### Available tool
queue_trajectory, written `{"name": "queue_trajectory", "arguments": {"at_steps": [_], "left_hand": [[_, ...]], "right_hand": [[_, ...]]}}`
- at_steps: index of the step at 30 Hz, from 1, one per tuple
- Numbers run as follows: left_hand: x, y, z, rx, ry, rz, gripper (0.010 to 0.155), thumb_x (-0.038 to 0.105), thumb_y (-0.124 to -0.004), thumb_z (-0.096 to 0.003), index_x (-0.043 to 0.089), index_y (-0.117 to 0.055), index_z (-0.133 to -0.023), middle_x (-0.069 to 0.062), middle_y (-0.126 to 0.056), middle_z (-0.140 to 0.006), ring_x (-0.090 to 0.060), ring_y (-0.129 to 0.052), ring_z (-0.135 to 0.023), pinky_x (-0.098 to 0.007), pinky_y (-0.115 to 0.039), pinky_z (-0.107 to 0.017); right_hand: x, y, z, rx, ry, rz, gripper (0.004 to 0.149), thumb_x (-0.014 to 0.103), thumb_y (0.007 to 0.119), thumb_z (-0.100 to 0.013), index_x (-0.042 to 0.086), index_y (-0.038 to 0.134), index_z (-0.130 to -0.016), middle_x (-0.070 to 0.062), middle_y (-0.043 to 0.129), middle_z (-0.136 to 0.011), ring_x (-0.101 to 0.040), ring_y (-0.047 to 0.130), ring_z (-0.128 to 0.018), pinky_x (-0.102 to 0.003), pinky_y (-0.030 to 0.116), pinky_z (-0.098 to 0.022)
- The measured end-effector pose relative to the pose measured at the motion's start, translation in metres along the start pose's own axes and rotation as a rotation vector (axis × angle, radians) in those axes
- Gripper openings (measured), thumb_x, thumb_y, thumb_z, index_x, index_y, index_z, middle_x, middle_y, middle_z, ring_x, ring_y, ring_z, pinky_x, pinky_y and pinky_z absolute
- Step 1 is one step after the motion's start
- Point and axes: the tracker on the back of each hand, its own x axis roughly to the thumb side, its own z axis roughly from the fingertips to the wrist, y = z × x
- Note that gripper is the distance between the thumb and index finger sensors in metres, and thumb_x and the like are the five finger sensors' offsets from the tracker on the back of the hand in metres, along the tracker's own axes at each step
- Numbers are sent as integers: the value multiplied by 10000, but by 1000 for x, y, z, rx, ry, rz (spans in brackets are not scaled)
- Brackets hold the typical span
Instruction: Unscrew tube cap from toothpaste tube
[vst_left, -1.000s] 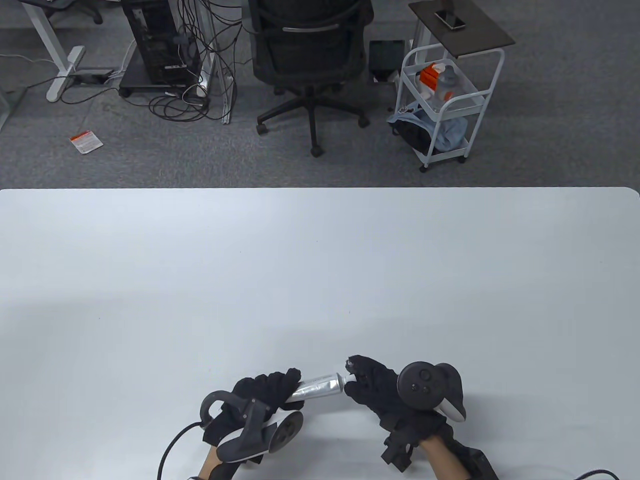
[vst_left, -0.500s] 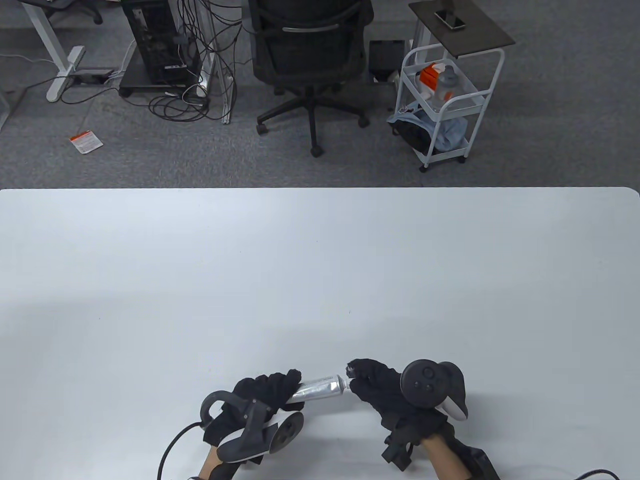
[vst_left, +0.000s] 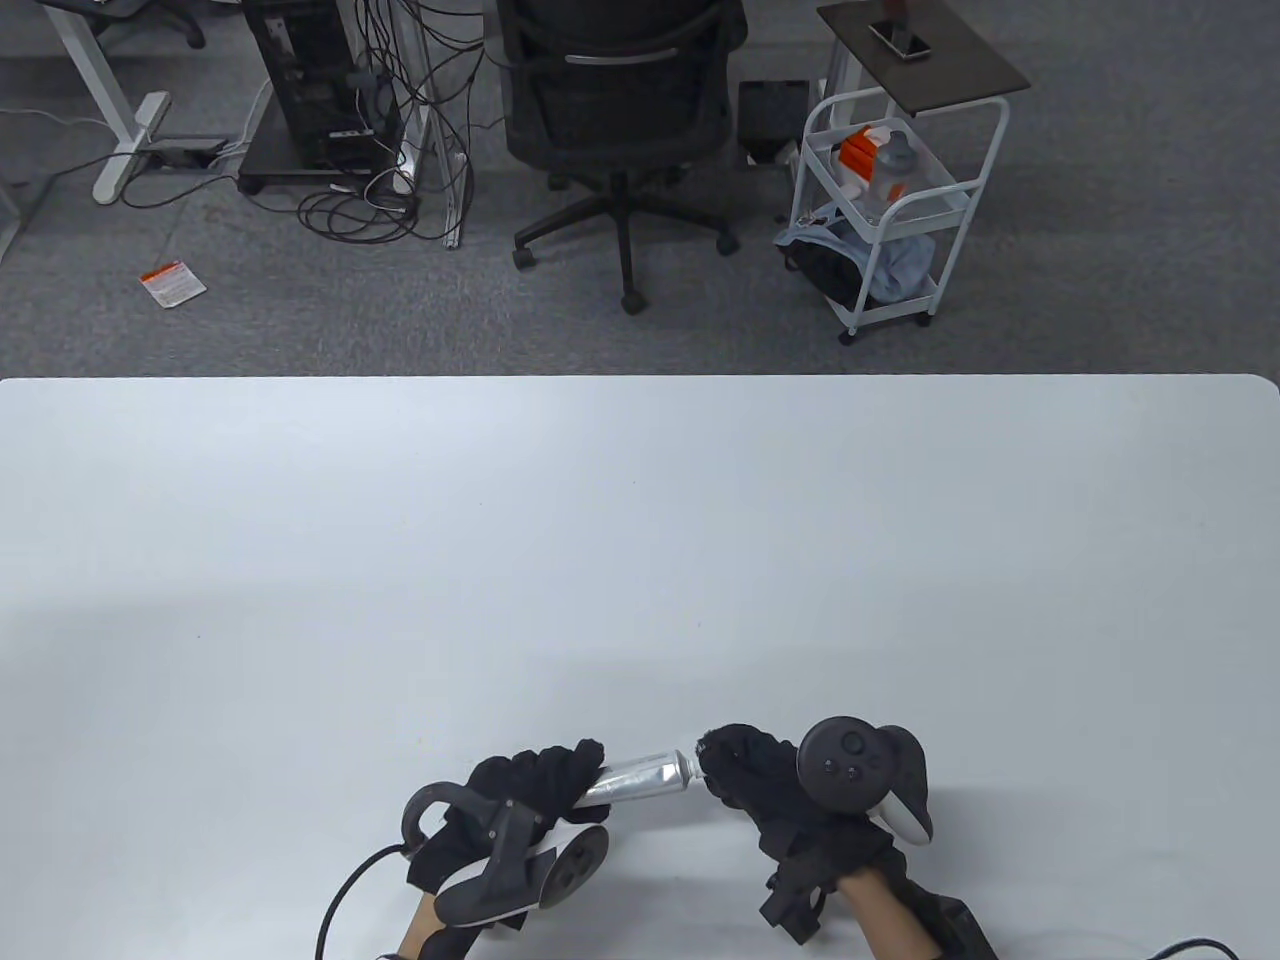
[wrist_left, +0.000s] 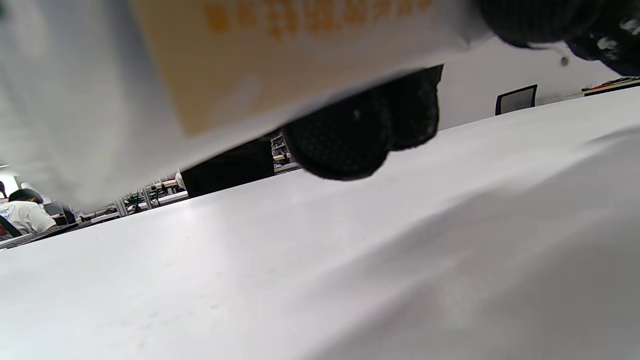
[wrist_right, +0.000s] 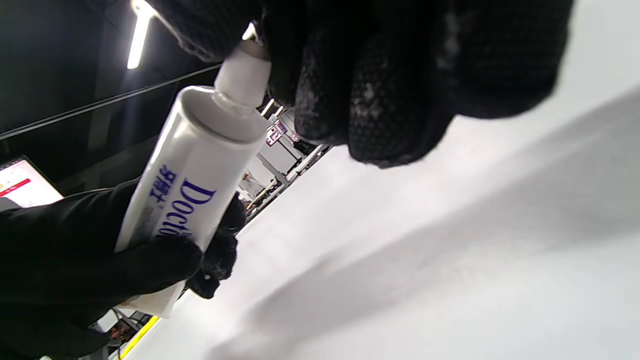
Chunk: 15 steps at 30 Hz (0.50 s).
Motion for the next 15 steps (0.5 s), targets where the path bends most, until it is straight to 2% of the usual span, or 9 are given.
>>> {"name": "queue_trajectory", "arguments": {"at_steps": [5,7,11,13,15], "left_hand": [[0,0,0,-2,-2,2,740,635,-643,-442,215,-625,-1051,-50,-854,-907,-246,-939,-740,-413,-834,-583],[0,0,0,1,1,7,741,635,-642,-442,213,-625,-1051,-52,-854,-907,-246,-938,-740,-413,-834,-582],[-1,1,0,9,4,8,742,636,-642,-442,213,-624,-1052,-51,-854,-907,-246,-939,-740,-412,-834,-582],[-1,1,0,9,5,8,741,636,-642,-442,214,-626,-1051,-52,-855,-907,-245,-940,-739,-412,-835,-580],[-1,1,0,8,4,10,742,636,-643,-441,214,-626,-1051,-52,-854,-907,-245,-940,-739,-412,-835,-581]], "right_hand": [[1,-1,0,15,-38,-8,484,256,726,-559,43,602,-975,-209,805,-854,-378,897,-683,-510,790,-461],[0,-1,0,12,-39,-13,576,333,736,-549,26,564,-1006,-228,788,-874,-407,880,-701,-530,778,-471],[-2,-2,2,-10,-13,-17,670,437,656,-558,-19,534,-1033,-271,778,-880,-443,869,-702,-547,770,-466],[-5,-2,2,-20,17,-28,662,452,599,-572,-37,563,-1018,-281,800,-852,-450,882,-673,-549,774,-448],[-6,-2,1,-24,39,-38,622,435,592,-579,-36,610,-984,-269,832,-811,-438,903,-635,-542,785,-425]]}}
